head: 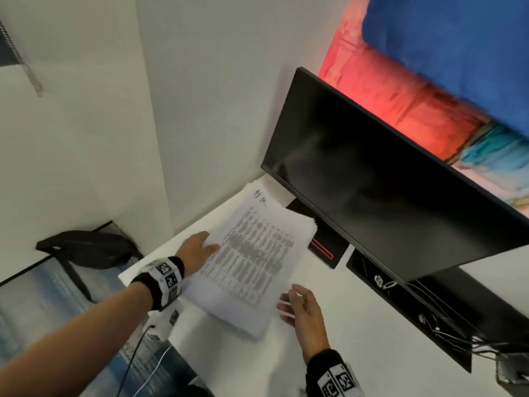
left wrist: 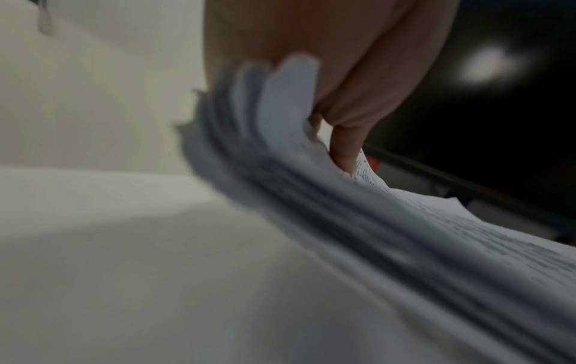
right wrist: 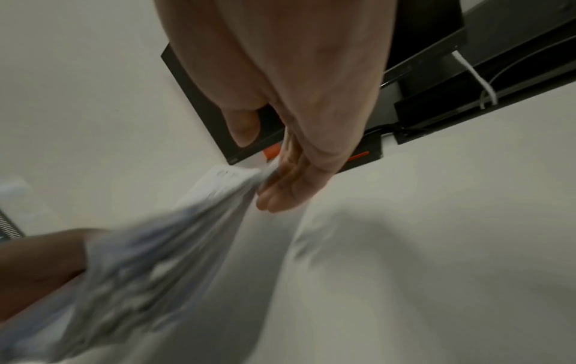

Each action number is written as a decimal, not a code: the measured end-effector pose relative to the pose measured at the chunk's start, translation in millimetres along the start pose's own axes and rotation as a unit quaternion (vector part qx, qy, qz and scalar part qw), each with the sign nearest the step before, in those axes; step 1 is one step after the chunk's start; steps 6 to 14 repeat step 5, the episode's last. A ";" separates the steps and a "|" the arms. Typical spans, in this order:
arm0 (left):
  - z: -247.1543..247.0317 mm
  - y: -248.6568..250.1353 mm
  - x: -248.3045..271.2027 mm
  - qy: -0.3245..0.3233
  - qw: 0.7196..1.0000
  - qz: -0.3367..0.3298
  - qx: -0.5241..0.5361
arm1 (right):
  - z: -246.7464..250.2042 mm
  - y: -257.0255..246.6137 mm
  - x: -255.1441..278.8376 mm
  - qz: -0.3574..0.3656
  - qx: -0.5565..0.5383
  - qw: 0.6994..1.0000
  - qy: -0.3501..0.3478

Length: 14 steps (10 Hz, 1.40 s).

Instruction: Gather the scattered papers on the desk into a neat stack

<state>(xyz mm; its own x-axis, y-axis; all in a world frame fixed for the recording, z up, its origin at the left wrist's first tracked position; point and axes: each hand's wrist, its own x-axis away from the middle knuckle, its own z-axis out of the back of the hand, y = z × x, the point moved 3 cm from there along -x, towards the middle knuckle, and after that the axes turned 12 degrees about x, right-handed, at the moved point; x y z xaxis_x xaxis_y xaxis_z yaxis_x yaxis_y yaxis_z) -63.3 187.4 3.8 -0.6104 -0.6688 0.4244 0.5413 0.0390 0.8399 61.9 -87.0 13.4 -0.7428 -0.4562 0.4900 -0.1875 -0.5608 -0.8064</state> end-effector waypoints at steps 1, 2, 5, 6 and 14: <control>26.4 -19.0 -24.5 0.026 0.994 0.036 -0.099 | 9.8 15.4 7.6 -0.036 -0.022 0.999 0.003; 34.7 -27.2 -38.1 0.041 0.986 0.032 -0.158 | 26.8 48.2 12.1 -0.087 -0.023 0.996 0.026; 15.0 -6.2 -34.4 0.112 0.935 -0.040 -0.333 | 74.6 80.4 40.2 -0.129 0.024 0.989 0.060; 15.0 -6.2 -34.4 0.112 0.935 -0.040 -0.333 | 74.6 80.4 40.2 -0.129 0.024 0.989 0.060; 15.0 -6.2 -34.4 0.112 0.935 -0.040 -0.333 | 74.6 80.4 40.2 -0.129 0.024 0.989 0.060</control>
